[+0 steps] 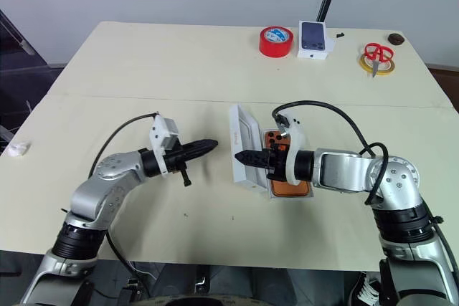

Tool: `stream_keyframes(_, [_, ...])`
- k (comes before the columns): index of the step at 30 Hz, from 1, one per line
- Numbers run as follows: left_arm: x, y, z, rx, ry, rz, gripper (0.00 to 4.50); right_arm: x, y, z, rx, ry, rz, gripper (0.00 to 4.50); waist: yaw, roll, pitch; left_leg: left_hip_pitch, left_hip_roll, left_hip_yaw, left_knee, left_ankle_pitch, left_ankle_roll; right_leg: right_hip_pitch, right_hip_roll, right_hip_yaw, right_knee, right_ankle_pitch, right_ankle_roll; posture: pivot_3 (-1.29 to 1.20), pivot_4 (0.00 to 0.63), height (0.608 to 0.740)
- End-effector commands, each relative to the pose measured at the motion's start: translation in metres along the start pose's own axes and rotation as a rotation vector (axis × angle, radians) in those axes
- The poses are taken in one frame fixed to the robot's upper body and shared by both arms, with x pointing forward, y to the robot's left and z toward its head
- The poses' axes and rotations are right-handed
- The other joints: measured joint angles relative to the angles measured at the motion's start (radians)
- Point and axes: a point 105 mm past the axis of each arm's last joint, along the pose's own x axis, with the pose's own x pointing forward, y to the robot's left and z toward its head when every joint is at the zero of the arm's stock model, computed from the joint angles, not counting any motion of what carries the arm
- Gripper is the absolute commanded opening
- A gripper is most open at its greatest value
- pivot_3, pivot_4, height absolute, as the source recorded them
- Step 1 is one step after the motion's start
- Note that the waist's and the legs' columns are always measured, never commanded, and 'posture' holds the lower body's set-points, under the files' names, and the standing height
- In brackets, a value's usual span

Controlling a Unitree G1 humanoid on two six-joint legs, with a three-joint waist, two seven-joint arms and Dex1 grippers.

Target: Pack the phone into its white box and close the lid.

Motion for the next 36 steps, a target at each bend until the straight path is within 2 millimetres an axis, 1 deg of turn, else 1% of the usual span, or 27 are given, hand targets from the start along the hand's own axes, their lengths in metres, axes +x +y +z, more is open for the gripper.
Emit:
stream_keyframes(1, [0.018,-0.005,0.006,0.039,-0.014,-0.042,0.00,-0.016,0.020,0.031,-0.118,-0.071,0.024,3.58,-0.002,0.000,0.000,0.000,0.000,0.000,0.000,0.000,0.000,0.000,0.000,0.000,0.000,0.000,0.000,0.00,0.150,0.718])
stream_keyframes(2, [0.022,-0.004,0.006,0.037,-0.013,-0.045,0.00,-0.021,0.021,0.038,-0.146,-0.079,0.003,4.07,-0.002,0.000,0.000,0.000,0.000,0.000,0.000,0.000,0.000,0.000,0.000,0.000,0.000,0.000,0.000,0.00,0.150,0.718])
stream_keyframes(4, [0.033,-0.006,0.007,0.033,-0.015,-0.067,0.00,-0.036,0.018,0.053,-0.217,-0.089,-0.095,4.07,0.001,0.000,0.000,0.000,0.000,0.000,0.000,0.000,0.000,0.000,0.001,0.000,0.000,0.000,0.000,0.00,0.150,0.718])
stream_keyframes(6, [0.042,-0.009,0.008,0.033,-0.019,-0.095,0.00,-0.048,0.010,0.064,-0.265,-0.102,-0.188,4.07,0.004,0.000,0.000,-0.001,0.000,0.000,0.000,0.000,0.000,-0.001,0.001,-0.001,-0.001,0.000,0.000,0.00,0.150,0.718])
stream_keyframes(9, [0.054,-0.014,0.007,0.038,-0.017,-0.122,0.00,-0.056,-0.003,0.073,-0.298,-0.129,-0.273,4.07,0.003,0.000,0.000,-0.002,0.000,0.000,0.000,0.000,0.001,-0.001,0.001,-0.001,-0.002,0.000,0.000,0.00,0.150,0.718])
stream_keyframes(11, [0.061,-0.018,0.006,0.037,-0.014,-0.133,0.00,-0.059,-0.014,0.075,-0.316,-0.137,-0.328,3.55,0.003,0.000,0.000,-0.002,0.000,0.000,0.000,0.000,0.001,-0.001,0.000,0.000,-0.002,0.000,0.000,0.00,0.150,0.718])
stream_keyframes(12, [0.064,-0.019,0.005,0.038,-0.013,-0.137,0.00,-0.061,-0.021,0.075,-0.323,-0.138,-0.357,3.18,0.003,0.000,0.000,-0.002,0.000,0.000,0.000,0.000,0.001,-0.001,0.000,0.000,-0.001,0.000,0.000,0.00,0.150,0.718])
stream_keyframes(14, [0.069,-0.021,0.006,0.035,-0.016,-0.142,0.00,-0.063,-0.030,0.075,-0.358,-0.134,-0.407,2.22,0.003,0.000,0.000,-0.002,0.000,0.000,0.000,0.000,0.001,-0.001,0.000,0.000,-0.001,0.000,0.000,0.00,0.150,0.718])
stream_keyframes(18, [0.073,-0.022,0.008,0.023,-0.030,-0.134,0.00,-0.064,-0.040,0.076,-0.492,-0.111,-0.489,0.13,0.001,0.000,0.000,-0.001,0.000,0.000,0.000,0.000,0.001,-0.001,0.000,0.000,0.000,0.000,0.000,0.00,0.150,0.718])
stream_keyframes(19, [0.073,-0.022,0.008,0.018,-0.035,-0.126,0.00,-0.064,-0.042,0.076,-0.533,-0.101,-0.511,0.05,0.001,0.001,0.000,-0.001,0.000,0.000,0.000,0.000,0.001,-0.002,0.000,0.000,0.000,0.000,0.000,0.00,0.150,0.718])
stream_keyframes(23, [0.064,-0.012,0.013,-0.005,-0.058,-0.062,0.00,-0.067,-0.056,0.073,-0.757,-0.043,-0.632,0.05,0.002,0.001,0.000,-0.001,0.000,0.000,0.000,0.000,0.001,-0.002,0.000,0.000,0.000,0.000,0.000,0.00,0.150,0.718])
stream_keyframes(27, [0.048,0.005,0.016,-0.012,-0.060,0.031,0.00,-0.065,-0.060,0.069,-0.921,0.001,-0.647,0.05,0.001,0.001,0.000,-0.001,0.000,0.000,0.000,0.000,0.001,-0.002,0.000,0.000,0.000,0.000,0.000,0.00,0.150,0.718])
stream_keyframes(29, [0.043,0.010,0.015,-0.013,-0.049,0.060,0.00,-0.064,-0.059,0.068,-0.960,0.010,-0.639,0.05,0.000,0.001,0.000,-0.001,0.000,0.000,0.000,0.000,0.001,-0.002,0.000,0.000,0.000,0.000,0.000,0.00,0.150,0.718])
stream_keyframes(32, [0.034,0.021,0.007,-0.010,0.000,0.105,0.00,-0.064,-0.056,0.067,-1.030,0.022,-0.629,0.05,0.002,0.001,0.000,-0.001,0.000,0.000,0.000,0.000,0.001,-0.002,0.000,0.000,0.000,0.000,0.000,0.00,0.150,0.718])
stream_keyframes(34, [0.033,0.023,0.005,-0.015,0.013,0.113,0.00,-0.063,-0.055,0.067,-1.050,0.022,-0.622,0.05,0.002,0.001,0.000,-0.001,0.000,0.000,0.000,0.000,0.001,-0.002,0.000,0.000,0.000,0.000,0.000,0.00,0.150,0.718])
stream_keyframes(36, [0.036,0.023,0.004,-0.015,0.026,0.100,0.00,-0.064,-0.052,0.070,-1.068,0.014,-0.620,0.05,0.005,0.001,0.000,-0.001,0.000,0.000,0.000,0.000,0.001,-0.002,0.000,0.000,0.000,0.000,0.000,0.00,0.150,0.718])
